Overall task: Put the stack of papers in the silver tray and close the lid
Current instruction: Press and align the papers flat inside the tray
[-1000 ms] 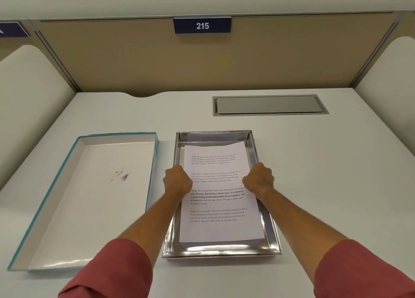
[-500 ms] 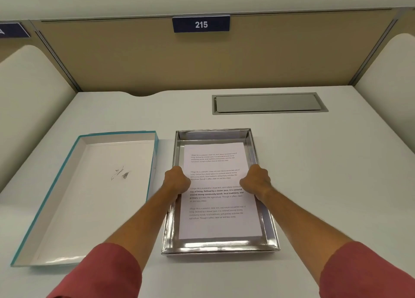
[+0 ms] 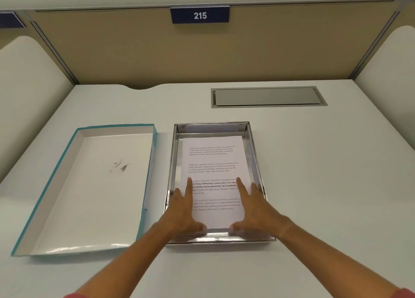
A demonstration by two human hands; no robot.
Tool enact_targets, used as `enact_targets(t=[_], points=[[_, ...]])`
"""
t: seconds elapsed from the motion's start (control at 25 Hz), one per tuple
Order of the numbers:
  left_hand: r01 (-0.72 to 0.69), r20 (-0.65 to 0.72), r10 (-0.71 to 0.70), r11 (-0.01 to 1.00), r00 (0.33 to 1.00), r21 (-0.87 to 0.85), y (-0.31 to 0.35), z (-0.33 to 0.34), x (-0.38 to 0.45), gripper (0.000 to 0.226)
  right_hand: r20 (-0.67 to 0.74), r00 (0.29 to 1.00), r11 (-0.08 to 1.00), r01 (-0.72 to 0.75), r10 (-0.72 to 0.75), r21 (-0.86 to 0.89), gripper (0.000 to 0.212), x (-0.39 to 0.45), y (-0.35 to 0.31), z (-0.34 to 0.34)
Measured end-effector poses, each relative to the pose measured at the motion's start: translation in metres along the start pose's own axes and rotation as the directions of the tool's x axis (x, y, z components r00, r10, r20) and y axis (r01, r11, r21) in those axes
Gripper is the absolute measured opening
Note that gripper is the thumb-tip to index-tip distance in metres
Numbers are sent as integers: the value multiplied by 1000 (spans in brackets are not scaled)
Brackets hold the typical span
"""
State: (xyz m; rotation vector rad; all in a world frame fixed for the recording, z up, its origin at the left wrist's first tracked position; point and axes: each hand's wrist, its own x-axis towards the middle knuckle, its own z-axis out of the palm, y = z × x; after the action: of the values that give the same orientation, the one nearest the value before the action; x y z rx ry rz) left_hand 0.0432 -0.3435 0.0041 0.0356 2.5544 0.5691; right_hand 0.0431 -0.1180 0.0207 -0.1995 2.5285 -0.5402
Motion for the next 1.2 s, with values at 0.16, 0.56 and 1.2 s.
enact_targets(t=[0.16, 0.56, 1.2], points=[[-15, 8, 14, 995, 1000, 100, -3, 10, -8, 138, -18, 999, 996, 41, -43, -85, 131, -6, 4, 11], [13, -13, -11, 980, 1000, 201, -4, 18, -2, 136, -78, 995, 991, 53, -63, -125, 127, -5, 1, 14], [80, -11, -81, 993, 997, -87, 5, -15, 11, 126, 82, 995, 992, -72, 63, 101, 131, 14, -2, -18]])
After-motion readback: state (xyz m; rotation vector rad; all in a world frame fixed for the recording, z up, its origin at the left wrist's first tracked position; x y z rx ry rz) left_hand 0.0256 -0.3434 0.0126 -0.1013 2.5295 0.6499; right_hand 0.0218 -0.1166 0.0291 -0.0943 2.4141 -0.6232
